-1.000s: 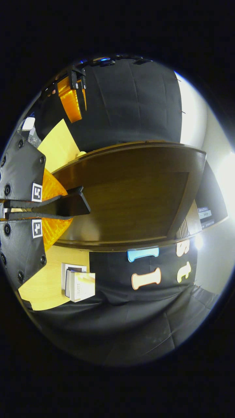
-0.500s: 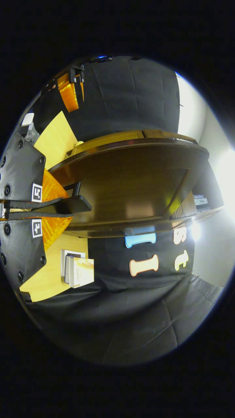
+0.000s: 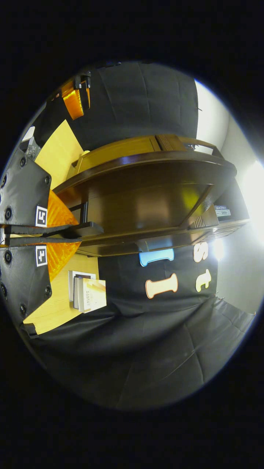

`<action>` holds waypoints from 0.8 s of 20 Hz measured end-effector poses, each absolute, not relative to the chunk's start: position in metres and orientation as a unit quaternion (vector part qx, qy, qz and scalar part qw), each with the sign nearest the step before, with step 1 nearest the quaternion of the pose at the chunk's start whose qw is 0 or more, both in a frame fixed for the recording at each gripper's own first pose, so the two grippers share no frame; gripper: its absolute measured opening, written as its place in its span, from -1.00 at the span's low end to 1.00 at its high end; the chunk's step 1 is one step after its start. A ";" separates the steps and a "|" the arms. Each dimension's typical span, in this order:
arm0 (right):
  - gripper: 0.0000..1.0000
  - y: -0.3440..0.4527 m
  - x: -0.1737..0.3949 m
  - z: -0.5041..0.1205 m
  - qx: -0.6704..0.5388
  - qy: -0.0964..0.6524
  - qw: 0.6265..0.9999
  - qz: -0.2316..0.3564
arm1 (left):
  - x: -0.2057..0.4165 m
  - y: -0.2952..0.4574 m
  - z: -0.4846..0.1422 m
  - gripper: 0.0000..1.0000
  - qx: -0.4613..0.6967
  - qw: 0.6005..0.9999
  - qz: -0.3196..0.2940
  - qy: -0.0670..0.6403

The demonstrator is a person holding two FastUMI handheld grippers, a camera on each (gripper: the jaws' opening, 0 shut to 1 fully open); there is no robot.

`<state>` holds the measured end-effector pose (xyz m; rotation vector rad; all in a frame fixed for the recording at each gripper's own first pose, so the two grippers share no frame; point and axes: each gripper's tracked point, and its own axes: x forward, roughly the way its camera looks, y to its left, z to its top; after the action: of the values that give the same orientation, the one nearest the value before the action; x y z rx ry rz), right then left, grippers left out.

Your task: Open the right door of the double-door shoe cabinet with the right hand, and open the left door with the left hand.

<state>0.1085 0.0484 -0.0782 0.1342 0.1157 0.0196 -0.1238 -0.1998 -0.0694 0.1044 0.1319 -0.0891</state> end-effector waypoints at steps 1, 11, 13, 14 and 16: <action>-0.91 0.050 0.108 -0.079 0.072 0.060 0.996 0.007 | -0.124 -0.198 -0.070 1.00 0.051 0.995 -0.044 0.068; -0.91 0.049 0.096 -0.083 0.076 0.073 0.994 -0.019 | -0.112 -0.172 -0.078 1.00 0.031 0.995 -0.041 0.083; -0.92 0.048 0.090 -0.085 0.077 0.083 0.993 -0.031 | -0.105 -0.163 -0.078 1.00 0.032 0.995 -0.043 0.086; -1.00 0.048 0.086 -0.087 0.077 0.089 0.992 -0.036 | -0.100 -0.160 -0.079 1.00 0.033 0.995 -0.045 0.088; -0.98 0.049 0.072 -0.091 0.069 0.105 0.991 -0.050 | -0.090 -0.151 -0.078 1.00 0.032 0.994 -0.051 0.092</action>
<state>0.0722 0.0488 -0.0914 0.1392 0.2100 -0.1004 -0.0903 -0.1507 -0.0783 0.0643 0.1851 -0.1029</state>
